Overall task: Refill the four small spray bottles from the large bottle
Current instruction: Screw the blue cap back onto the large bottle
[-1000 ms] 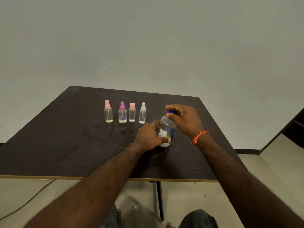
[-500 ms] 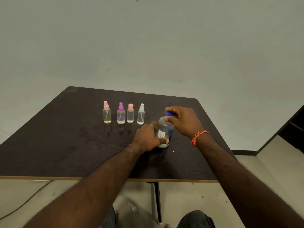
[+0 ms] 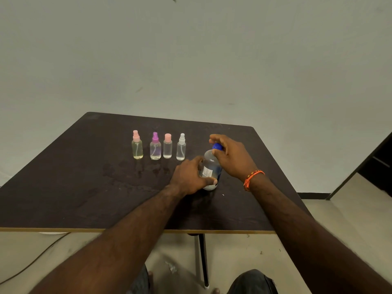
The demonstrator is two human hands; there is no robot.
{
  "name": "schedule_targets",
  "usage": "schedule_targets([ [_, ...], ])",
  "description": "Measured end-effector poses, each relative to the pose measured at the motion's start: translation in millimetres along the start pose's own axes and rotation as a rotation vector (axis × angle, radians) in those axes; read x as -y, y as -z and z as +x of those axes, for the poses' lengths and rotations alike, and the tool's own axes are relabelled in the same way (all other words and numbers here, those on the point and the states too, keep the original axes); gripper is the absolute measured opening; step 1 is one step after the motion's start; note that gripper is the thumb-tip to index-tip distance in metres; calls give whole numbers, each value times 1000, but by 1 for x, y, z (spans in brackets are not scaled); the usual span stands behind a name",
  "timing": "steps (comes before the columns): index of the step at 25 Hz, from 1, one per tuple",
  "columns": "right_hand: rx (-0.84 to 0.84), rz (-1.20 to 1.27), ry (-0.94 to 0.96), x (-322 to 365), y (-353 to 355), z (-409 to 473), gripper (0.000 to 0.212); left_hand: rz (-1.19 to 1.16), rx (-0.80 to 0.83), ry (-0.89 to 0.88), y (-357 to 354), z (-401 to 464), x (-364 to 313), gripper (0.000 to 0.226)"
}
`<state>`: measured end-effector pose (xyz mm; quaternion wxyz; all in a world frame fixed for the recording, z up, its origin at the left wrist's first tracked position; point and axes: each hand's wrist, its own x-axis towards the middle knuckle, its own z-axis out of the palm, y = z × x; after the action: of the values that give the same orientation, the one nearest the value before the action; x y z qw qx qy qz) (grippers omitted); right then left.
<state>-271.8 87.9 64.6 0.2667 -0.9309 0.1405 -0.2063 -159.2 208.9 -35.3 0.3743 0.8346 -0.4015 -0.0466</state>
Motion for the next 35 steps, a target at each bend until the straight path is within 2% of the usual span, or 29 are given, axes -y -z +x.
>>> schedule_targets([
  [3, -147, -47, -107, 0, 1, 3, 53, 7, -1, 14, -1, 0, 1, 80],
  [4, -149, -95, -111, 2, 1, 4, 61, 4, -5, 15, -1, 0, 1, 82],
  [6, -47, -87, -91, 5, -1, 2, 73, 3, 1, 11, -1, 0, 1, 85],
  [9, 56, 76, -24, 0, -1, -1, 59, 4, -5, 5, -1, 0, 1, 78],
  [12, -58, 171, -56, -10, 0, -3, 48, 17, 0, 7, -2, 2, 2, 77],
  [14, -166, 137, -118, -11, -2, -1, 47, 19, 12, 14, -3, 2, 3, 83],
  [16, -165, 41, -118, -6, -4, -1, 61, 28, -10, 8, -3, 1, 3, 85],
  [18, -71, 82, -86, -2, -5, -3, 74, 19, -8, 4, -3, 0, 3, 86],
  [20, -19, 164, -51, -5, -6, -4, 63, 11, 1, 14, -3, -1, 2, 85],
  [23, -145, 115, -57, -11, -9, -3, 39, 7, 21, 28, -2, -1, 1, 89],
  [25, -166, 110, -133, -12, -13, -3, 41, 13, 23, 30, 0, -2, 0, 85],
  [29, 13, 228, -255, -27, -28, -24, 62, 34, -33, -3, -1, -3, -2, 75],
  [31, 47, 241, -273, -42, -33, -35, 57, 53, -37, -9, -4, 0, -5, 77],
  [35, -35, 249, -273, -63, -24, -40, 51, 96, -8, -50, -15, 15, -22, 84],
])
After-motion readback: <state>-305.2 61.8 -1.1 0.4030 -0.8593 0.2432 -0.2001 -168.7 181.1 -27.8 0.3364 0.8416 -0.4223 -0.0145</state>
